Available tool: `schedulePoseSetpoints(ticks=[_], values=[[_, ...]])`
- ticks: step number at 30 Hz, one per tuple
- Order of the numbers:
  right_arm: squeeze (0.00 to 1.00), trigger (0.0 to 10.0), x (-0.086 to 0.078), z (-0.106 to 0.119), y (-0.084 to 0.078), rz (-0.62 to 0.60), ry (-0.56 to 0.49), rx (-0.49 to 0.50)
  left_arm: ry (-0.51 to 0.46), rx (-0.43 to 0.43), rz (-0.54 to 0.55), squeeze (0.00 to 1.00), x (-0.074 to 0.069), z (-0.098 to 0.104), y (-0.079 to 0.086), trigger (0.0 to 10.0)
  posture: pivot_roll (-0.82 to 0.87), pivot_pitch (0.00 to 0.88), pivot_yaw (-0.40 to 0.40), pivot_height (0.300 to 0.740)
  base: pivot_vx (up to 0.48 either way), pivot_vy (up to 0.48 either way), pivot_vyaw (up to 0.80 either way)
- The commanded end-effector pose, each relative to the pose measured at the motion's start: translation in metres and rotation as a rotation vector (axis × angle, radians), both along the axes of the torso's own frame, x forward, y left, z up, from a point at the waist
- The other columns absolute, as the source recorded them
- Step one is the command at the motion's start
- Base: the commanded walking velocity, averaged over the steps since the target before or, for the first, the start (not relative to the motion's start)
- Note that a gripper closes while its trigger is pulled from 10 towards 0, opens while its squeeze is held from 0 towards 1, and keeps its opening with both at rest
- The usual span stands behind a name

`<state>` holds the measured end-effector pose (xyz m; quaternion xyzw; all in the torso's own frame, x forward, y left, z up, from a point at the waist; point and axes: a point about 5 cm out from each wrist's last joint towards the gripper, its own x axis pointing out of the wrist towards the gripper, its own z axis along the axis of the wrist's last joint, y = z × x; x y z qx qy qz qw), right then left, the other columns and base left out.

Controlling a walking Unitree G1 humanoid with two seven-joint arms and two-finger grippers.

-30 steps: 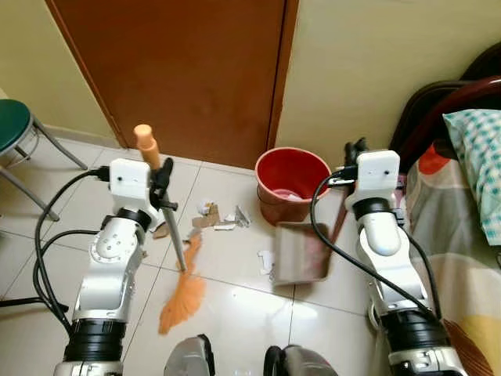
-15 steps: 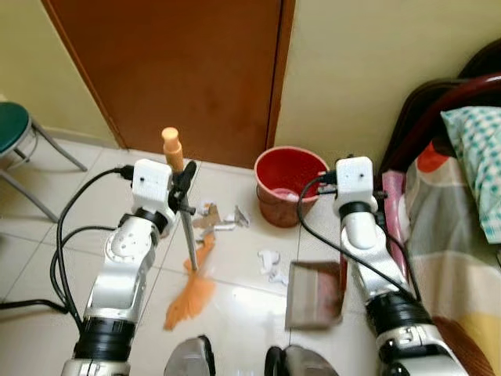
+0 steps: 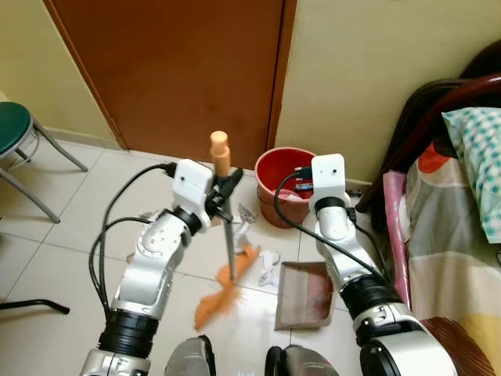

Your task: Sweep floor

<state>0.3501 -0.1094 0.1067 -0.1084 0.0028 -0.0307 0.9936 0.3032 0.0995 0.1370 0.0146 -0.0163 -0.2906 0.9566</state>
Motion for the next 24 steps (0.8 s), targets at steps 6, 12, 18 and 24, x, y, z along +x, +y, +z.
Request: schedulePoseSetpoints(ticks=[6,12,18,24], values=[[0.00,10.0,0.000,-0.001,0.016,0.072,0.009,0.082,0.050,-0.179,-0.011,0.00,-0.004,0.012,-0.007,10.0,0.01,0.108,0.000,0.740,0.000,0.000,0.00],[0.00,10.0,-0.003,-0.008,0.021,0.096,0.030,0.097,0.083,-0.357,0.078,0.00,0.004,0.026,-0.003,10.0,0.01,0.111,-0.007,0.740,0.000,0.000,0.00],[0.00,10.0,-0.004,-0.012,0.021,0.115,0.046,0.098,0.076,-0.523,0.249,0.00,0.020,0.040,0.025,10.0,0.00,0.114,-0.013,0.740,0.000,0.000,0.00],[0.00,10.0,-0.005,-0.015,0.015,0.110,0.054,0.095,0.043,-0.516,0.329,0.00,0.026,0.047,0.050,10.0,0.00,0.114,-0.017,0.740,0.000,0.000,0.00]])
